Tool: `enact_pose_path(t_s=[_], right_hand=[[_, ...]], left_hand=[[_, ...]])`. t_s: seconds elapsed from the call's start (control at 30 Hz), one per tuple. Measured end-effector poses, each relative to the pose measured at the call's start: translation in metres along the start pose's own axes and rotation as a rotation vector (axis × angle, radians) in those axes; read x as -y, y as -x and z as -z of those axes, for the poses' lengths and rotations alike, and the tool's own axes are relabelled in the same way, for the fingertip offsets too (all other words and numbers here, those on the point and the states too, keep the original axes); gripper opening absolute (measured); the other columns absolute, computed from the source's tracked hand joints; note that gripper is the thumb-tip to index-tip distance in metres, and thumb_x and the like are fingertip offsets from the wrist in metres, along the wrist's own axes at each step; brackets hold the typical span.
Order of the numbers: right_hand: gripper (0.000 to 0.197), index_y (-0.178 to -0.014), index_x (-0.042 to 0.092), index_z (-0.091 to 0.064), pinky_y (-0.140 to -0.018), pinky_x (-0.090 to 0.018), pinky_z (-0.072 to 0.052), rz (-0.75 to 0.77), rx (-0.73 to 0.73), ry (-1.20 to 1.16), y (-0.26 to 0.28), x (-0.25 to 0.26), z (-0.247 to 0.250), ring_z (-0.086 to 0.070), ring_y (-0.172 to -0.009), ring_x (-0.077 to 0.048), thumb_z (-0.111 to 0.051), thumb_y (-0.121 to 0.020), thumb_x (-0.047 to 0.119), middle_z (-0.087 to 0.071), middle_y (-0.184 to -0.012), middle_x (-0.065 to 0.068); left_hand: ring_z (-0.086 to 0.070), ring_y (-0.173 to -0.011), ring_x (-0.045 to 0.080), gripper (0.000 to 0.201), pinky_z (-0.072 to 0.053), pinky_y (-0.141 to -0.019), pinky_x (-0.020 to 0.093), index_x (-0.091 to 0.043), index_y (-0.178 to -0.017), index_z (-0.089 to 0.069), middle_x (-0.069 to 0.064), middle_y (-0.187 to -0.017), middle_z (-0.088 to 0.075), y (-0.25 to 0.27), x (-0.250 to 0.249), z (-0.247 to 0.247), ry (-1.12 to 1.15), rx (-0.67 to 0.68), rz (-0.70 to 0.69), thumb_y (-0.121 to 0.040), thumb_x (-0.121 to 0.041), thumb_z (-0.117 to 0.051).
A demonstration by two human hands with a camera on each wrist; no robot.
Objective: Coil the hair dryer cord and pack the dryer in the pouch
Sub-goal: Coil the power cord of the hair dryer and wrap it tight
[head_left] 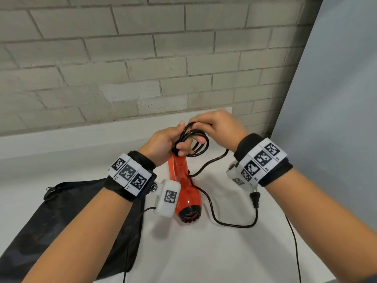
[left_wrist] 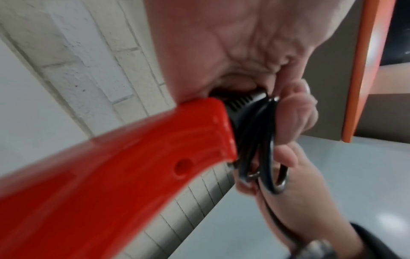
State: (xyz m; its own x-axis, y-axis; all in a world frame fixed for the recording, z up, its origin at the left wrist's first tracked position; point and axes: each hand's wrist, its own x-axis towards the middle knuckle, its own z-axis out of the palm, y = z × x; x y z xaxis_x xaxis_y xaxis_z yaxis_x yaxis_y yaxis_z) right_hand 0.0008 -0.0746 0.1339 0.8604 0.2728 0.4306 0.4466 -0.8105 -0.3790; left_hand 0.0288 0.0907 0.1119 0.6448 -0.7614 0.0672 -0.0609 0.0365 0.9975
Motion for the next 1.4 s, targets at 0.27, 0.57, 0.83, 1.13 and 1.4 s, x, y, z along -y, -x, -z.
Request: enact_pose_path(t_s=[0.27, 0.57, 0.83, 1.13, 1.4], right_hand=[[0.03, -0.11, -0.006, -0.057, -0.049, -0.005, -0.04, -0.218, -0.071, -0.711, 0.024, 0.008, -0.019, -0.052, -0.046, 0.009, -0.031, -0.096, -0.003, -0.057, -0.066, 0.011], [0.024, -0.09, 0.003, -0.066, -0.043, -0.016, -0.032, -0.308, -0.253, -0.724, 0.022, -0.001, -0.034, -0.04, -0.038, -0.001, -0.042, -0.094, 0.007, -0.053, -0.066, 0.003], [0.038, -0.064, 0.033, -0.058, -0.041, -0.012, -0.033, -0.302, -0.378, -0.631, 0.021, 0.002, -0.039, -0.04, -0.037, -0.003, -0.046, -0.093, 0.012, -0.053, -0.054, 0.013], [0.025, -0.102, 0.018, -0.064, -0.052, -0.012, -0.039, -0.284, -0.208, -0.68, 0.03, -0.005, -0.034, -0.049, -0.048, 0.0, -0.04, -0.096, 0.015, -0.063, -0.08, 0.008], [0.028, -0.101, 0.003, -0.061, -0.072, -0.019, -0.042, -0.68, 0.071, -0.23, 0.084, -0.058, -0.02, -0.055, -0.086, -0.018, -0.041, -0.095, 0.021, -0.064, -0.107, -0.012]], left_hand=[[-0.037, -0.041, 0.003, 0.046, -0.05, -0.064, 0.016, -0.008, -0.081, -0.067, -0.013, -0.042, -0.037, -0.004, 0.006, 0.008, 0.072, -0.116, -0.052, -0.097, -0.028, -0.029], [-0.046, -0.05, 0.003, 0.029, -0.039, -0.068, 0.022, -0.016, -0.084, -0.064, -0.013, -0.049, -0.046, -0.008, 0.009, 0.003, 0.047, -0.183, -0.101, -0.091, -0.038, -0.047], [-0.053, -0.056, 0.001, 0.025, -0.045, -0.052, 0.019, -0.034, -0.104, -0.052, -0.009, -0.061, -0.057, -0.009, 0.027, -0.014, -0.304, -0.576, -0.367, -0.092, -0.013, -0.047], [-0.043, -0.045, 0.002, 0.026, -0.039, -0.049, 0.014, -0.023, -0.107, -0.062, -0.01, -0.047, -0.049, -0.015, 0.031, -0.02, -0.251, -0.721, -0.381, -0.091, -0.007, -0.049], [-0.045, -0.046, 0.0, 0.026, -0.041, -0.054, 0.01, -0.022, -0.109, -0.06, -0.004, -0.053, -0.05, -0.021, 0.03, -0.025, -0.228, -0.757, -0.358, -0.089, -0.007, -0.051]])
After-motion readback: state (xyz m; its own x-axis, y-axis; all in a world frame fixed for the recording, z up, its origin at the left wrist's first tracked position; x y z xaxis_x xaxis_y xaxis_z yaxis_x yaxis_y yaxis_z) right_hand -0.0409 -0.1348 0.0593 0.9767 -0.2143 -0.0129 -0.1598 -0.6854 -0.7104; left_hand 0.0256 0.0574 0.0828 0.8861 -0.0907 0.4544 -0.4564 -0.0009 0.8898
